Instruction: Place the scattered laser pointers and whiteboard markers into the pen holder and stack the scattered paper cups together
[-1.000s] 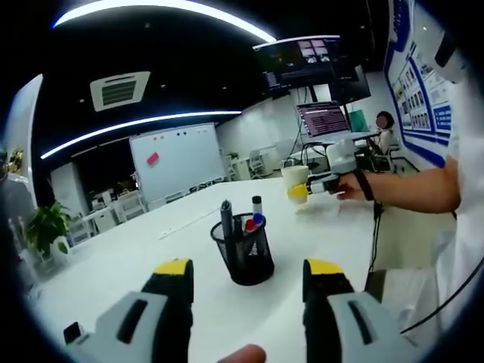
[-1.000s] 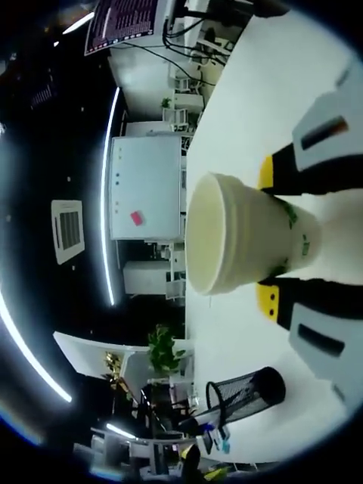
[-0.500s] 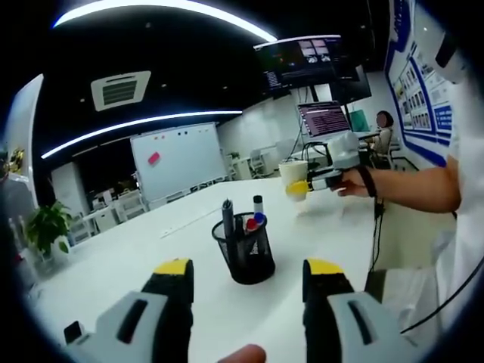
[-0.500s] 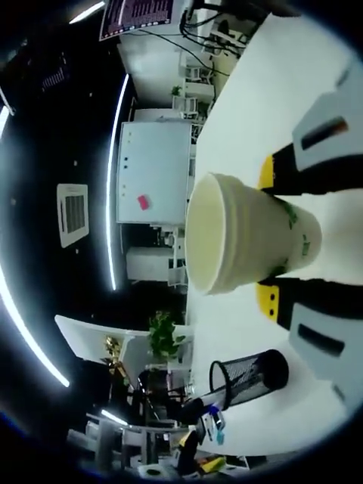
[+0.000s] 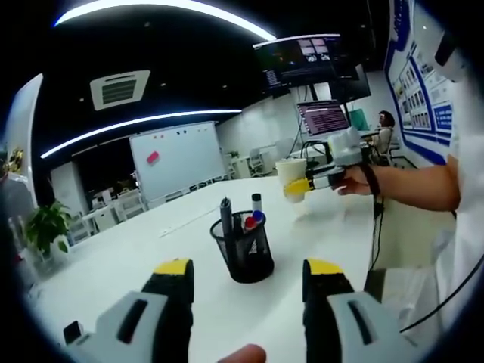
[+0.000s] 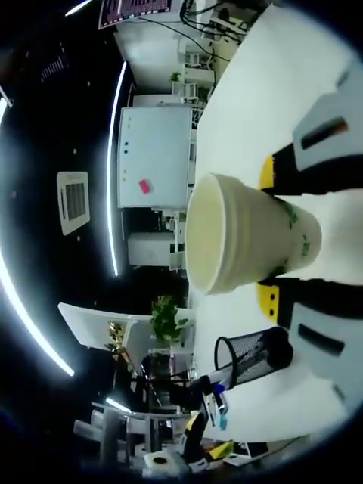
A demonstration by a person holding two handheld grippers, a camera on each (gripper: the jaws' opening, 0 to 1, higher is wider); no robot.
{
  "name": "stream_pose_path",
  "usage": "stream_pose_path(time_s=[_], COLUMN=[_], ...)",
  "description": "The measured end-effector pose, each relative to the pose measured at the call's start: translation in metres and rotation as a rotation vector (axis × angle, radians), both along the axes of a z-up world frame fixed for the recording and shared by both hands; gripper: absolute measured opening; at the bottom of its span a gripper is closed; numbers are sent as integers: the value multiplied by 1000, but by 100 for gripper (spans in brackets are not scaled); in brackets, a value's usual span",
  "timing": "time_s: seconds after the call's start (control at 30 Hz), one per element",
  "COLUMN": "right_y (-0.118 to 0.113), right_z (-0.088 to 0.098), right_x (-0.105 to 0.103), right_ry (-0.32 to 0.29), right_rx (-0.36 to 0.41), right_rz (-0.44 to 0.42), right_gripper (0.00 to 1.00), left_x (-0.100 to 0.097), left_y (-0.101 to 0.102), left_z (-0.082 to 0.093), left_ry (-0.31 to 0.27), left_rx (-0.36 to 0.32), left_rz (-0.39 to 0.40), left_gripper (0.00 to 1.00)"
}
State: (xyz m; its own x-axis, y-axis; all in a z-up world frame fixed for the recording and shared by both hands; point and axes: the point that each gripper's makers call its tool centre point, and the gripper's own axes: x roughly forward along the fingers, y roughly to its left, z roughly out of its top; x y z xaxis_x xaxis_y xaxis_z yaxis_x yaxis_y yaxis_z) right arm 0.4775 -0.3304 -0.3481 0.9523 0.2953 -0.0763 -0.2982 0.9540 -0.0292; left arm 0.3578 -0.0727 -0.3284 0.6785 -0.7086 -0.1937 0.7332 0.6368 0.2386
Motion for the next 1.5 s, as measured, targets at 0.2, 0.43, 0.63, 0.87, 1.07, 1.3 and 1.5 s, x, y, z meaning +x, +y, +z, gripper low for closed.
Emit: stream_pose_path(time_s=[0.2, 0.43, 0.63, 0.87, 1.07, 1.3, 1.5], right_y=[7, 15, 22, 32, 44, 54, 64], right_z=[2, 3, 2, 0, -4, -14, -19], right_x=[-3, -9, -11, -16, -16, -17, -17], right_ry=[2, 3, 3, 7, 20, 49, 65], right_rx=[6, 5, 1, 6, -9, -15, -29], right_rz=[32, 52, 70, 99, 130, 162, 196], right_gripper=[43, 43, 43, 43, 44, 44, 44], left_x=[0, 0, 1, 0, -1, -1, -1], left_y=[-1, -3, -2, -2, -3, -2, 0], left_z=[0, 1, 2, -1, -3, -3, -3], left_ry=[1, -4, -12, -6, -2, -3, -3], left_rx=[-1, -5, -8, 6, -1, 6, 6], left_rz=[-3, -8, 3, 0, -1, -1, 3], left_gripper=[58, 58, 58, 58, 58, 58, 58])
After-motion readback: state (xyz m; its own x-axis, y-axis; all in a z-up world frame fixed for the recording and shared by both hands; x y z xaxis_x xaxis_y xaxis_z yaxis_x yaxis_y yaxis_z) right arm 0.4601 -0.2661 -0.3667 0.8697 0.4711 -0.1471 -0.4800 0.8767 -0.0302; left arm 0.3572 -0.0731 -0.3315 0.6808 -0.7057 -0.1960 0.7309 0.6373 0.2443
